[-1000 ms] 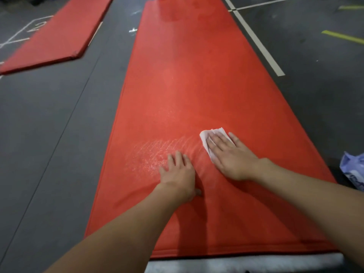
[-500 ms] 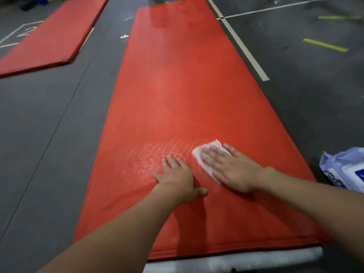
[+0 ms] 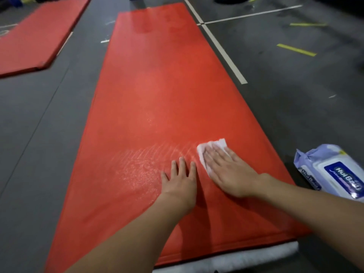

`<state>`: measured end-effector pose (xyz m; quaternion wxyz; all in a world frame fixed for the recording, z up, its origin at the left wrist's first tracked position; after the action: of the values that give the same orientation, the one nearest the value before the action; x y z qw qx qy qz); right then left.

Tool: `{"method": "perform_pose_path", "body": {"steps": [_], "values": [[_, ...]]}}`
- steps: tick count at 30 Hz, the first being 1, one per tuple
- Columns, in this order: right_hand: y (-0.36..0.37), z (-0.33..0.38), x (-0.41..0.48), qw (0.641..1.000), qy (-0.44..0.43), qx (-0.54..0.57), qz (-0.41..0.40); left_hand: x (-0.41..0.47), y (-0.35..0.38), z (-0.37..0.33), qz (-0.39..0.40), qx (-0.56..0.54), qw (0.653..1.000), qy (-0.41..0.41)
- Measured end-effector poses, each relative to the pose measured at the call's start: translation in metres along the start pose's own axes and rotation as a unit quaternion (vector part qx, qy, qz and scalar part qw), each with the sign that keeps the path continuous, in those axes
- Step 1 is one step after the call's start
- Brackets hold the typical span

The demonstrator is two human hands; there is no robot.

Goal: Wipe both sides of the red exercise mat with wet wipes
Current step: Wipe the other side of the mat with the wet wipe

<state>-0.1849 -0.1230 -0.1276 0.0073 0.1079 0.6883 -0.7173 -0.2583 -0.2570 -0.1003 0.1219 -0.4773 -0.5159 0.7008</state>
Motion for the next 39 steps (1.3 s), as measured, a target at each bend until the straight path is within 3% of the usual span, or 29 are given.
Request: {"method": "perform_pose_path", "body": {"steps": [2,6,8,10,11,14,15,17,19,20,24,26,29,33,36,39], "values": [[0.002,-0.014,-0.009,0.999,-0.032,0.0,0.024,0.002,-0.004,0.003,0.017,-0.004,1.0,0.006],[-0.01,-0.049,0.008,0.991,0.125,0.025,0.036,0.005,-0.019,0.004,0.047,-0.061,0.997,0.005],[0.001,-0.024,-0.003,0.998,0.066,0.008,-0.003,0.004,-0.023,-0.002,0.041,-0.072,0.997,-0.001],[0.006,-0.024,-0.02,1.0,-0.001,-0.016,0.02,0.002,-0.025,-0.005,0.032,-0.064,0.997,-0.007],[0.005,-0.041,-0.02,1.0,0.007,-0.008,0.029,0.001,-0.026,-0.006,0.028,-0.06,0.998,-0.01],[-0.007,-0.088,-0.012,0.983,0.173,0.035,0.059,0.0,-0.029,-0.01,0.021,-0.068,0.997,-0.025],[-0.006,-0.084,-0.012,0.981,0.186,0.034,0.041,0.001,-0.03,-0.012,0.02,-0.075,0.997,-0.029],[0.004,-0.057,-0.023,0.993,0.12,0.007,-0.003,0.004,-0.031,-0.016,0.022,-0.092,0.995,-0.035],[0.009,-0.055,-0.039,0.998,0.056,-0.013,0.02,0.007,-0.032,-0.019,0.033,-0.084,0.995,-0.035],[0.007,-0.069,-0.039,0.998,0.06,-0.007,0.02,0.008,-0.032,-0.019,0.04,-0.074,0.996,-0.035],[-0.003,-0.105,-0.027,0.976,0.211,0.051,0.03,0.013,-0.032,-0.024,0.047,-0.035,0.997,-0.049],[0.005,-0.083,-0.036,0.986,0.166,0.024,-0.015,0.016,-0.032,-0.024,0.017,-0.004,0.999,-0.03],[0.01,-0.091,-0.05,0.995,0.101,0.014,0.013,0.021,-0.031,-0.031,-0.031,0.006,0.998,0.06],[-0.002,-0.126,-0.028,0.968,0.236,0.074,0.035,0.03,-0.043,-0.04,-0.027,0.005,0.996,0.087],[0.008,-0.096,-0.037,0.986,0.164,0.021,-0.007,0.04,-0.057,-0.037,-0.019,0.003,0.995,0.1],[0.01,-0.108,-0.041,0.993,0.108,0.03,0.022,0.048,-0.058,-0.037,-0.04,0.042,0.994,0.098]]}}
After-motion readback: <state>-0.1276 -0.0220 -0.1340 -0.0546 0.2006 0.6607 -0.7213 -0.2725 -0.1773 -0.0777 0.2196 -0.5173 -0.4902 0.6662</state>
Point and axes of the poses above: each hand's wrist, its own x-axis towards the middle knuckle, its own y-axis out of the palm, z = x × y, the point moved 5 cm from there along x, towards the middle knuckle
